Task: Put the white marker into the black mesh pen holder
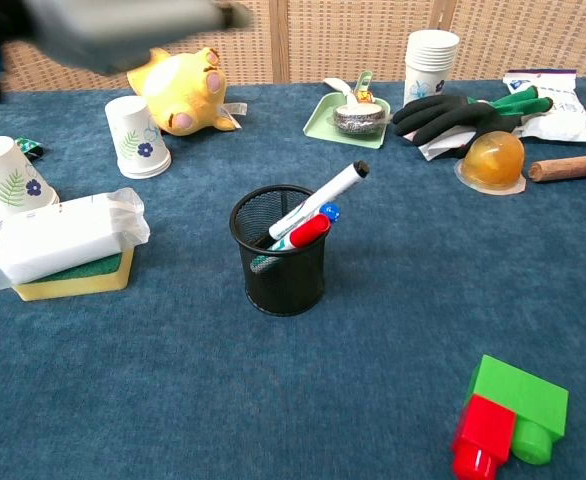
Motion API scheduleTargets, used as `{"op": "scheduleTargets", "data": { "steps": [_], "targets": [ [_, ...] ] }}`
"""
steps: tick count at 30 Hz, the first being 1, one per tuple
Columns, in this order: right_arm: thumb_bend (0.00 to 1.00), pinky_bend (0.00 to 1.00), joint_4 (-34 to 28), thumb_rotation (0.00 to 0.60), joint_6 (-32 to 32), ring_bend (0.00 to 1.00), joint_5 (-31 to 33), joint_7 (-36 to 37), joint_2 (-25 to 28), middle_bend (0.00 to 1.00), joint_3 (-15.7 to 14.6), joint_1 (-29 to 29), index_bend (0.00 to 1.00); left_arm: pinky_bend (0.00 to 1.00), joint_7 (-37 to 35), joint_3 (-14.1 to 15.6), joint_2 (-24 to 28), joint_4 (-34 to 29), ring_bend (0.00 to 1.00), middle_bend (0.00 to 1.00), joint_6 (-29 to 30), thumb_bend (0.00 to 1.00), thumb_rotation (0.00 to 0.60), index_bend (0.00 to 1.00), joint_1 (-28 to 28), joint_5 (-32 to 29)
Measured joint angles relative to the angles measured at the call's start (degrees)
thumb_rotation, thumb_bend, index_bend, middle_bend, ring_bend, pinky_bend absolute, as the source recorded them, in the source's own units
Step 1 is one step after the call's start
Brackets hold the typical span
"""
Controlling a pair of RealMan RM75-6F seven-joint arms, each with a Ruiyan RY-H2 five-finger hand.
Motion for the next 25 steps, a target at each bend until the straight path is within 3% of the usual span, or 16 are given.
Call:
{"op": "scheduleTargets", "data": {
  "steps": [9,16,20,25],
  "targets": [
    [0.0,0.0,-0.13,0.6,0.83,0.0,-0.05,-5.27,-2.0,0.0,0.45,0.57,0.22,0.09,-38.62,2.62,9.25,2.77,0.0,0.0,7.88,0.44,0.6,0.17,14.86,6.02],
    [0.0,0.0,-0.02,0.6,1.07,0.0,-0.07,-7.1,-2.78,0.0,0.54,0.72,0.21,0.04,-68.2,5.18,13.19,9.32,0.0,0.0,13.83,0.44,0.6,0.17,29.89,9.82],
    [0.0,0.0,0.33,0.6,1.21,0.0,-0.29,-7.48,-3.08,0.0,0.59,0.81,0.13,0.02,-78.87,6.6,13.67,14.32,0.0,0.0,15.94,0.44,0.6,0.18,37.23,11.05],
    [0.0,0.0,1.11,0.6,1.61,0.0,-0.81,-8.32,-3.16,0.0,0.53,0.78,0.13,0.01,-91.99,7.75,13.14,20.33,0.0,0.0,19.37,0.44,0.6,0.18,46.63,12.97]
  ]
}}
